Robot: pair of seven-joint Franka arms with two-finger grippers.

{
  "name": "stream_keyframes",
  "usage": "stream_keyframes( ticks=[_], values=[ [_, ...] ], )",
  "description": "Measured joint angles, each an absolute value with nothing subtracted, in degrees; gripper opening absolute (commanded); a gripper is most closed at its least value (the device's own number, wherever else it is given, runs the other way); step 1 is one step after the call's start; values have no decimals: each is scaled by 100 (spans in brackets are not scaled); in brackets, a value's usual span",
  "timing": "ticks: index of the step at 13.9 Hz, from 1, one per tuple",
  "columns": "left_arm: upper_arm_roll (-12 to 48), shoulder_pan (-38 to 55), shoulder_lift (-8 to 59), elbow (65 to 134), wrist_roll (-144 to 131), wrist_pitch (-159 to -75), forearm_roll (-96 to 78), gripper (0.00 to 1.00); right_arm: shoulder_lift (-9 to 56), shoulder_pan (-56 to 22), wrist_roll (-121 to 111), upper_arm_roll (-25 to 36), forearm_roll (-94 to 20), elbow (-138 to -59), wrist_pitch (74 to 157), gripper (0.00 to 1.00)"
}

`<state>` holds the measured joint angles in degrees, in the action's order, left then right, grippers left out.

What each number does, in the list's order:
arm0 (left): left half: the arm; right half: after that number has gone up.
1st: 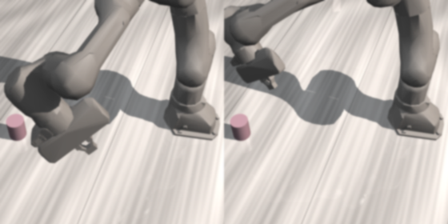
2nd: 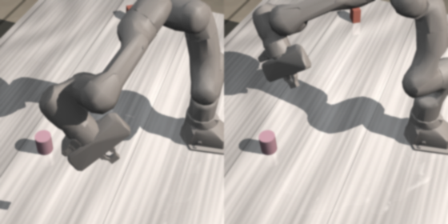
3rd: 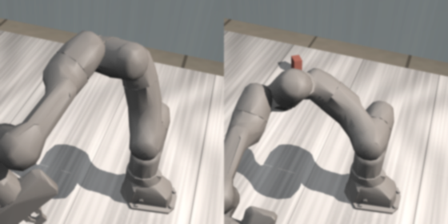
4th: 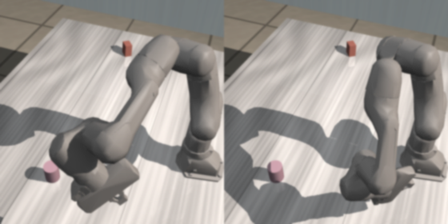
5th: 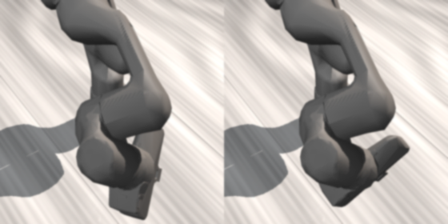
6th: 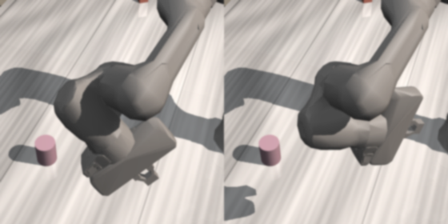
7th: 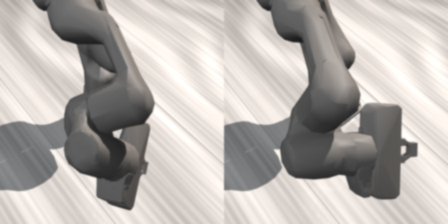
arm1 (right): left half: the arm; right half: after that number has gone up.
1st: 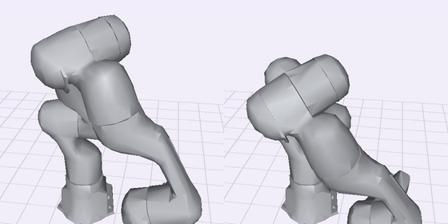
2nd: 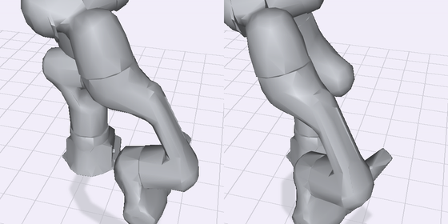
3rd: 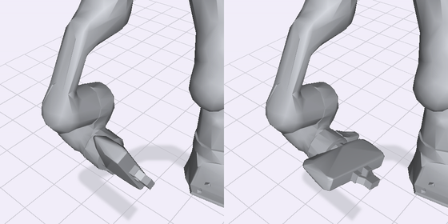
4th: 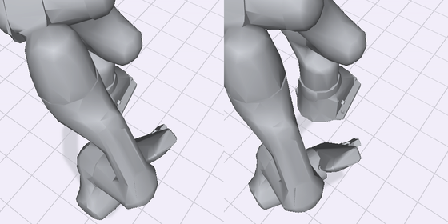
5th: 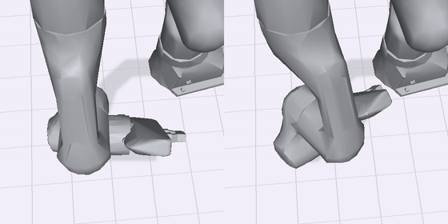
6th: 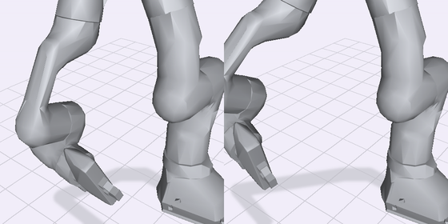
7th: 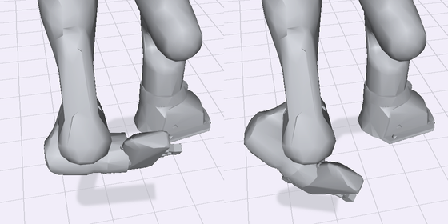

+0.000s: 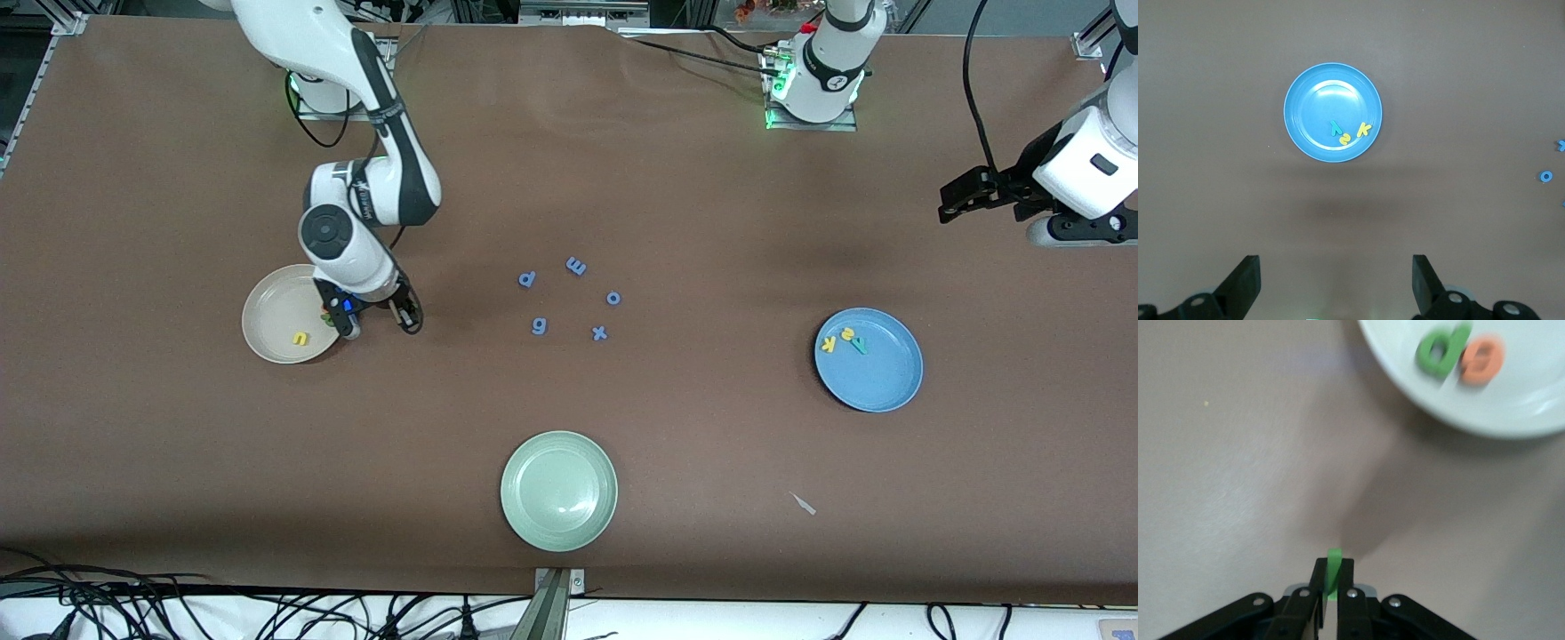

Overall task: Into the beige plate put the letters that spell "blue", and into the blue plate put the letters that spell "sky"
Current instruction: 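Grasp the green bar with the right gripper and carry it over the white plate, then open the right gripper to drop the green bar into the white plate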

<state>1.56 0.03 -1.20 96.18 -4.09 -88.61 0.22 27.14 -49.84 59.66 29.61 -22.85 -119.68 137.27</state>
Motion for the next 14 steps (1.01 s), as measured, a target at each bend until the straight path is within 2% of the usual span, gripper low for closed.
stream_keyframes(
  ticks=[3, 8, 9, 10, 11, 14],
  values=[
    [159, 5, -120, 9614, -409, -8860, 22, 100, 2638, -4970, 4817, 3557, -2186, -11971, 13169, 0],
    [160, 6, -119, 9611, -409, -8860, 22, 100, 2670, -4937, 3622, 4237, -1941, -12021, 12914, 0],
    [161, 10, -119, 9602, -409, -8860, 22, 100, 2696, -4898, 3488, 4288, -1879, -12032, 12911, 10],
    [163, 17, -119, 9586, -409, -8860, 22, 100, 2738, -4849, 3379, 4329, -1839, -12029, 12913, 73],
    [167, 26, -118, 9558, -409, -8860, 22, 100, 2779, -4789, 3297, 4346, -1824, -12019, 12917, 100],
    [179, 55, -118, 9498, -409, -8860, 22, 100, 2809, -4737, 3169, 4352, -1812, -11854, 12826, 100]
  ],
)
